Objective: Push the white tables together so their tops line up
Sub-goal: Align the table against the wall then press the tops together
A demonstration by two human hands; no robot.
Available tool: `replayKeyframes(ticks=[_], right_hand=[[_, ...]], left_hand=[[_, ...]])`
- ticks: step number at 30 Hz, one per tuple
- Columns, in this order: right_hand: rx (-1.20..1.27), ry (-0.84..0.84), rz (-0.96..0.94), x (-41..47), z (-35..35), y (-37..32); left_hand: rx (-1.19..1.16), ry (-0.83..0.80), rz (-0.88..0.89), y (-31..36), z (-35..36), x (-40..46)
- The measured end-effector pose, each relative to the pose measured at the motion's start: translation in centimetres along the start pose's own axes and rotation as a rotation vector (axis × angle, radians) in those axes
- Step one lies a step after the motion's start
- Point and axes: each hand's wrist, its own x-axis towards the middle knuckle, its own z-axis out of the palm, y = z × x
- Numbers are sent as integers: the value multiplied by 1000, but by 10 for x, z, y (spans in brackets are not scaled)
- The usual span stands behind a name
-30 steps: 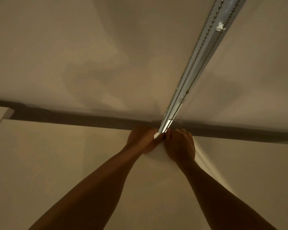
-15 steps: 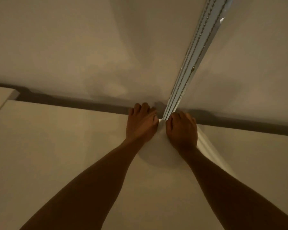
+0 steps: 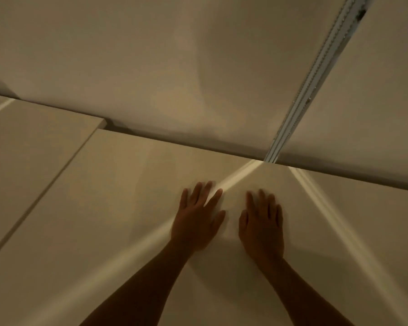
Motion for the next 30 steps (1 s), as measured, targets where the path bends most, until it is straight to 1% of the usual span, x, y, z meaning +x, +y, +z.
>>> replayKeyframes(ticks=[3,5,10,14,16,19,22,23,26,28,30], right_hand=[[15,-21,-23,-44,-1,-27],[33,-25,-75,-71,-2,-47],[80,-58,-278,-132,-1,-98],[204,-111,-449,-191,-6,-139],[244,-157,-519,-212,-7,-160],[268,-240,-631,-239,-8,-193],[211,-301,-762,-265,-5,-237],[172,-301,-773,-272,-2,-251],[33,-299,-722,-283,8,-282],[-66,-271,-669,-287,16,-297],[-93,-254,-590,-288,22,-310]], left_hand=[[15,-9,-73,-26,-7,-50],[13,-14,-138,-41,-10,-84],[9,-14,-244,-71,-11,-180],[38,-28,-298,-100,-17,-265],[55,-37,-309,-117,-25,-294],[72,-58,-274,-145,-35,-330],[82,-53,-238,-184,-41,-366],[79,-46,-227,-196,-43,-377],[73,-14,-184,-215,-42,-386],[77,13,-143,-221,-43,-379],[104,34,-87,-230,-43,-371]])
